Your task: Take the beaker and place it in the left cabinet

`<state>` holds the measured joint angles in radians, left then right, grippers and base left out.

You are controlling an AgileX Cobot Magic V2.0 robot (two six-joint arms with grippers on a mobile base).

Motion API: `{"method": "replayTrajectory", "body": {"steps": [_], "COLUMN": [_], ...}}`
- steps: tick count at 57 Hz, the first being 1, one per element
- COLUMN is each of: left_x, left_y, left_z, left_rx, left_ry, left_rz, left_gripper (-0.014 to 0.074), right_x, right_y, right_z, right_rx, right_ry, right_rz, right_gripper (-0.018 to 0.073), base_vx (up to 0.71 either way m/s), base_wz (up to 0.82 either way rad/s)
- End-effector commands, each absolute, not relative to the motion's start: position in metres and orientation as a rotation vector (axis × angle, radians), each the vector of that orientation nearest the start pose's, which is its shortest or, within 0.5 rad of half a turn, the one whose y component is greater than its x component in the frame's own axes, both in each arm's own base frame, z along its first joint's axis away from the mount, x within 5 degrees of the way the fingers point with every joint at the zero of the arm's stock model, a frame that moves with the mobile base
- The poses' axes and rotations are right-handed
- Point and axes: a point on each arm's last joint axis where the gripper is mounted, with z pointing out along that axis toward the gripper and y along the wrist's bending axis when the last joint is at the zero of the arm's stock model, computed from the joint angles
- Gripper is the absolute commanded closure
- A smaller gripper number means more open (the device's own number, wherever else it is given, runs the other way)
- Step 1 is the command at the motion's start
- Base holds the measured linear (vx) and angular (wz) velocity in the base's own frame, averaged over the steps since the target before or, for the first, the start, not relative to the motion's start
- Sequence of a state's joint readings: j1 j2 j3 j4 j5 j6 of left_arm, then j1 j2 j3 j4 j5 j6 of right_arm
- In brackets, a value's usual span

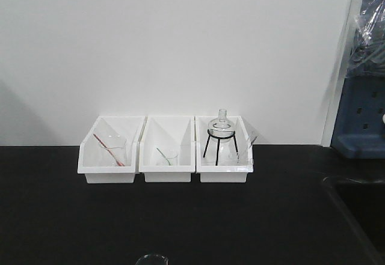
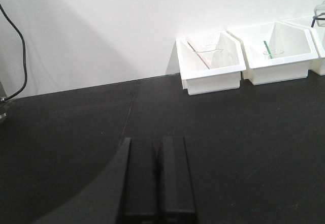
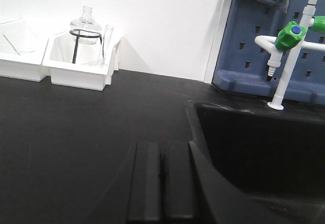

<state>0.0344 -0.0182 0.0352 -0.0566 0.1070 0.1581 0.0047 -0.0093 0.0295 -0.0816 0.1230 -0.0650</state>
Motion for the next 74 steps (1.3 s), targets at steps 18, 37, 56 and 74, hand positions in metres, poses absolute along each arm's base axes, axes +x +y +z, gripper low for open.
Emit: {"method": "replayTrajectory", "body": {"steps": [18,37,56,74], "left_x": [0.054,0.054,0.054,0.054], "left_y": [0.002,0.002,0.002,0.002], "left_z": [0.207,0.207,0.207,0.207], "left_rx": [0.046,0.046,0.046,0.046], "left_ry": [1.490,1.490,1.490,1.490], "left_rz": [0.103,0.103,0.103,0.103], "left_gripper": [0.0603,0.0603,0.0603,0.0603], "right_x": [0.056,0.056,0.056,0.051], "right_y": [0.000,0.000,0.000,0.001], "right_z": [0.199,0.199,0.204,0.228], "right_rx": [-0.118,-0.118,-0.115,-0.065], "right_ry": [1.534,1.534,1.476,1.261], "right_rz": [-0.131,-0.131,-0.126,-0.064], "right_gripper": [0.0567,0.0567,0.0567,0.0567], "base_vx": [0.00,0.00,0.00,0.00], "base_wz": [0.00,0.00,0.00,0.00]}}
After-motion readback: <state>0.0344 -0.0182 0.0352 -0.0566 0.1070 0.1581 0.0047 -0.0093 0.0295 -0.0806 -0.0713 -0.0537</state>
